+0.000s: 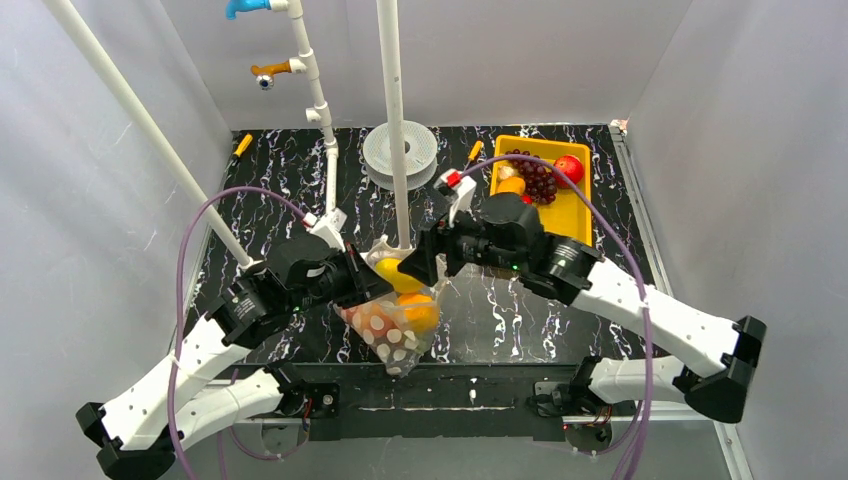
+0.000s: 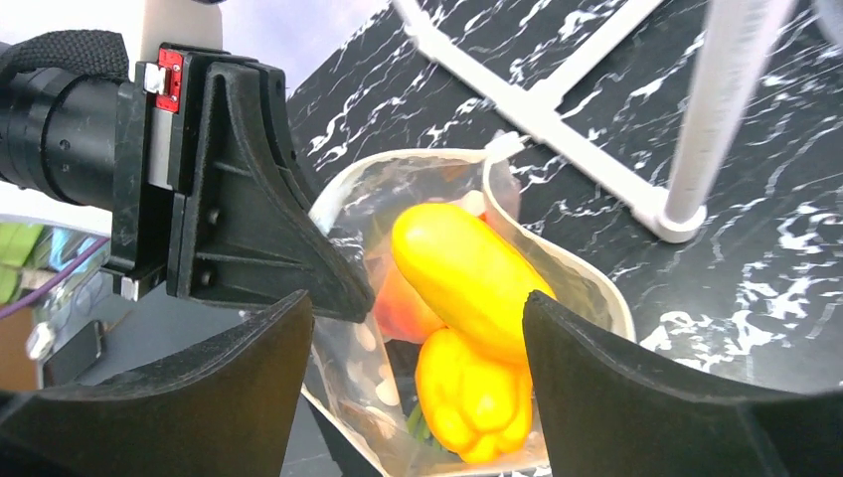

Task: Place the food in the zip-top bag and seal the zipper
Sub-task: Place the fake fruit in the zipper food storage bag, then adjust the zipper food storage bag at the center of the board.

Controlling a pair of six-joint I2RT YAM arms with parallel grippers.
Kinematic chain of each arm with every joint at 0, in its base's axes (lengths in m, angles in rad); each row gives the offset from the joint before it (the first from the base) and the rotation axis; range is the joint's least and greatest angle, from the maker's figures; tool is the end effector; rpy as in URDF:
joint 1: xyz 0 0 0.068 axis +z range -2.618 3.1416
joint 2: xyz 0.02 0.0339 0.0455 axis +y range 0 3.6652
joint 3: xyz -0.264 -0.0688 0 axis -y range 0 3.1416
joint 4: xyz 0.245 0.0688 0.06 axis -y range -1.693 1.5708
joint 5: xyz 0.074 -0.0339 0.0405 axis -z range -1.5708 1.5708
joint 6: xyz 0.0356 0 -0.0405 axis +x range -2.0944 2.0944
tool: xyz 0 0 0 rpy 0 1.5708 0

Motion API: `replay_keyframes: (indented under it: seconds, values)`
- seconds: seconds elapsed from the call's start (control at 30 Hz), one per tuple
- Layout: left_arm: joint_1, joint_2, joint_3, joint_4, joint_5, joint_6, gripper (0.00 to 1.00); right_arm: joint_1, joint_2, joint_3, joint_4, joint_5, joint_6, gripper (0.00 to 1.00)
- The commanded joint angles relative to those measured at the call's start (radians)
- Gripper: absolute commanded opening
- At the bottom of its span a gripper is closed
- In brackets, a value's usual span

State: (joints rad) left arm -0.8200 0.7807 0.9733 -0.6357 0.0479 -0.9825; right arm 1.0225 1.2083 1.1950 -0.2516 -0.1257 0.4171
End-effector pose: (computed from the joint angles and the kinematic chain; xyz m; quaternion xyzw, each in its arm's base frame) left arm 0.1082 -0.1184 0.3581 -0.0558 0.8432 -0.4315 0.3157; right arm 0.1409 0.2393 0.3885 -0.2727 0.7453 0.4372 0.4230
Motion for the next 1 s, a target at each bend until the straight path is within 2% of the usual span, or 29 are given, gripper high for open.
replay_keyframes:
  seconds: [0.0,0.1,0.23,0.3,0.47,0.67,0.97]
  values:
    - [-0.002,-0.043,0.06,0.103,0.038,0.05,0.0,0.005,-0.107,0.039,-0.031,0.148,-0.064,0.85]
    - [-0.002,-0.064,0.034,0.106,-0.008,0.067,0.0,0.005,-0.162,0.005,-0.015,0.232,-0.094,0.92]
    - [-0.002,-0.056,-0.065,0.035,-0.082,-0.013,0.0,0.004,-0.181,-0.013,-0.029,0.281,-0.116,0.94]
    - [-0.001,-0.039,-0.117,-0.01,-0.077,-0.071,0.0,0.004,-0.172,-0.023,-0.032,0.283,-0.115,0.95]
    - [-0.002,-0.064,-0.193,0.004,-0.024,-0.113,0.0,0.004,-0.126,-0.038,-0.037,0.28,-0.108,0.96]
    - [-0.002,-0.059,-0.097,-0.024,-0.088,-0.059,0.0,0.004,-0.087,-0.023,-0.037,0.281,-0.106,0.97]
    - [-0.001,0.069,0.13,0.004,-0.012,0.064,0.0,0.0,-0.128,-0.043,-0.055,0.378,-0.114,0.98]
